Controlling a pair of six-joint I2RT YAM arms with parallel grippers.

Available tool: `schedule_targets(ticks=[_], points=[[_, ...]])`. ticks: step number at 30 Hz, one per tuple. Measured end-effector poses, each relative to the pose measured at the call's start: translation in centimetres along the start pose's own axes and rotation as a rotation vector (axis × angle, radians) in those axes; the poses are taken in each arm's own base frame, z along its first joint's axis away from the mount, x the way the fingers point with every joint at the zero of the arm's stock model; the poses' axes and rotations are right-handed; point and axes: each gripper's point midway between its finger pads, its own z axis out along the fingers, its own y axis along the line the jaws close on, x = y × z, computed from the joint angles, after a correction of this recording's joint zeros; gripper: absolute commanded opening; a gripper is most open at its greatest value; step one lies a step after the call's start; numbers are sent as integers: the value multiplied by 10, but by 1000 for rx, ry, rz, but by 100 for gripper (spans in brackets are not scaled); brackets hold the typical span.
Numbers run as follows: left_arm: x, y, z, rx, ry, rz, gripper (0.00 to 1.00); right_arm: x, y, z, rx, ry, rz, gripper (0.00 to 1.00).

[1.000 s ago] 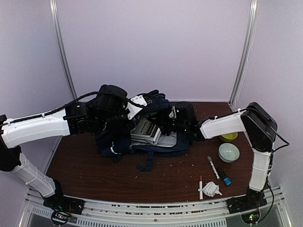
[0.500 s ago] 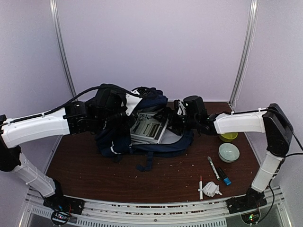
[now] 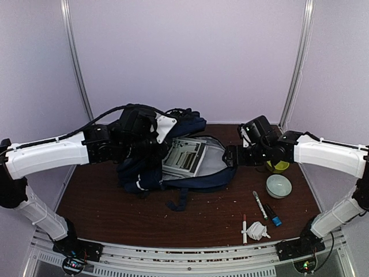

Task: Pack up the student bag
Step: Adjust the student bag at the center of the board.

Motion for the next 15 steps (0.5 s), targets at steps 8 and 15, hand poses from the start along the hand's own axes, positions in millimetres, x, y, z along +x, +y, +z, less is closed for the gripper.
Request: schedule_targets(ticks=[8,15], points=[[-17,-84,14,431,-33,5,98,60,-16,20,-24,168,-5,84],[-30,-38,-14,397,-81,-170,98,73,2,46,-133,237,40,8]])
